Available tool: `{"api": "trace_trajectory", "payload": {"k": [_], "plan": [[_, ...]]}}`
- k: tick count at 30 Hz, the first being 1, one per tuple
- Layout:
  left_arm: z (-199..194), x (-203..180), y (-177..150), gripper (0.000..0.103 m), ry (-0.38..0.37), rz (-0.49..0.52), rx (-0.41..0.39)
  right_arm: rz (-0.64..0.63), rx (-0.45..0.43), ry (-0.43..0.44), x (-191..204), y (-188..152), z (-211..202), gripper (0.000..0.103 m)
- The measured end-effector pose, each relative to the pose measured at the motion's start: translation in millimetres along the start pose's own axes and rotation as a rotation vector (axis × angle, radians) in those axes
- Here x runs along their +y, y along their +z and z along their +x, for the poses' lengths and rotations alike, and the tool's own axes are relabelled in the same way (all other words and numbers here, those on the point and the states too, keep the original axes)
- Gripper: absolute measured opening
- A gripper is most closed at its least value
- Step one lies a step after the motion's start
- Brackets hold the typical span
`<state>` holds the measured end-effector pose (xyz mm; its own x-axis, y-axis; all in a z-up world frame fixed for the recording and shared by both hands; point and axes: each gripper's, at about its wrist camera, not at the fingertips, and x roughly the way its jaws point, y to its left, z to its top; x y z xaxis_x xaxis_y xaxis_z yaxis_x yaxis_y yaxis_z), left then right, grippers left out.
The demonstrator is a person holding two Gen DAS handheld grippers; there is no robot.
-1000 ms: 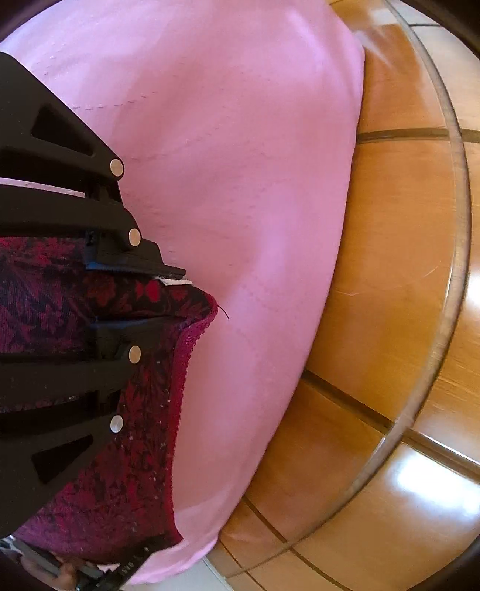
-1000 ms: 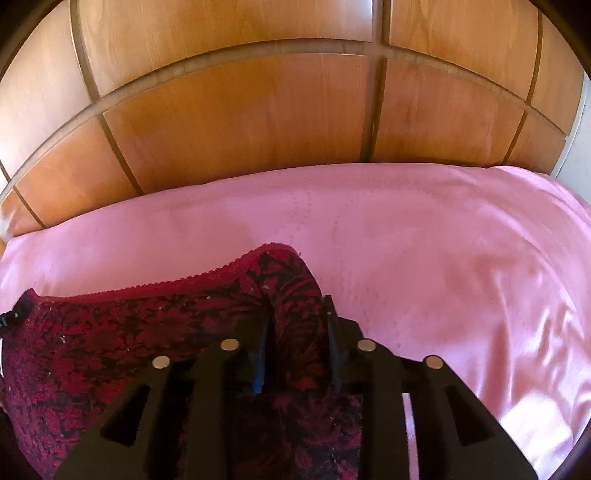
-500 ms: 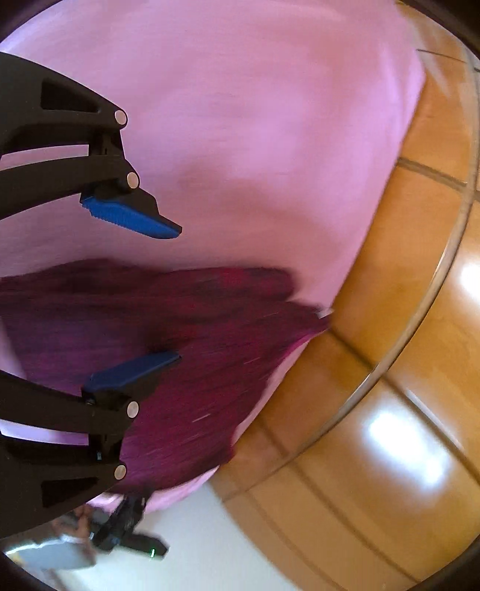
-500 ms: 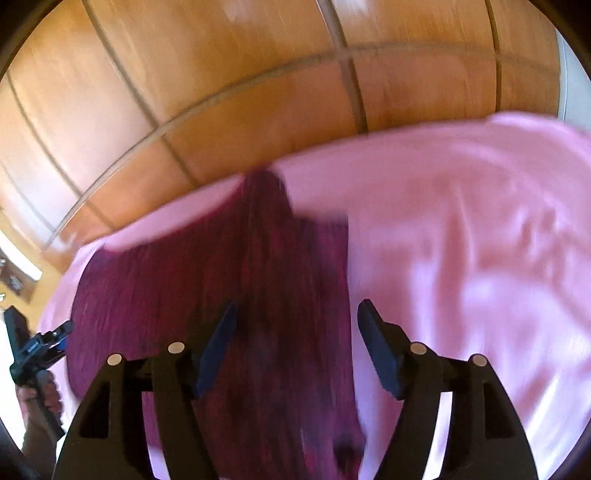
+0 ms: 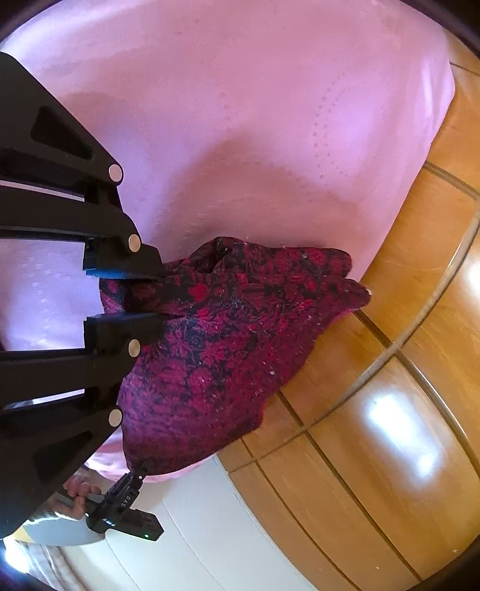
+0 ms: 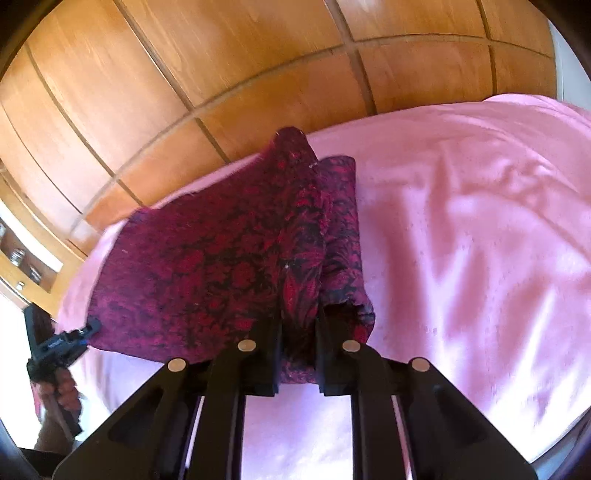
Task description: Fold small clothes
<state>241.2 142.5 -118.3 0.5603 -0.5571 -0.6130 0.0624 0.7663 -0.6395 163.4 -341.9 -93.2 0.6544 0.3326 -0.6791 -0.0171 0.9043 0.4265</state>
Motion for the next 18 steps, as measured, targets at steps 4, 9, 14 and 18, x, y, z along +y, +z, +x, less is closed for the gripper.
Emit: {"api": "trace_trajectory", "payload": {"k": [4, 9, 14, 18], "plan": [[-23.9, -4.6, -12.8, 0.011, -0.015, -0.001, 0.004, 0.007, 0.011, 0.052, 2.8, -6.8, -20.3, 0.012], [-52.5, -5.2, -51.7, 0.011, -0.006, -0.004, 0.063, -0.006, 0.092, 0.058, -2.8, -41.6, -42.6, 0.012], [-57.2, -11.9, -53.7, 0.025, 0.054, 0.026, 0.034, -0.009, 0.108, 0.008, -1.2, -49.7, -41.8, 0.027], [-58.7, -12.5, -29.5, 0.044, 0.039, 0.018, -0.041, 0.013, -0.005, 0.006, 3.0, -22.1, -40.0, 0.061]]}}
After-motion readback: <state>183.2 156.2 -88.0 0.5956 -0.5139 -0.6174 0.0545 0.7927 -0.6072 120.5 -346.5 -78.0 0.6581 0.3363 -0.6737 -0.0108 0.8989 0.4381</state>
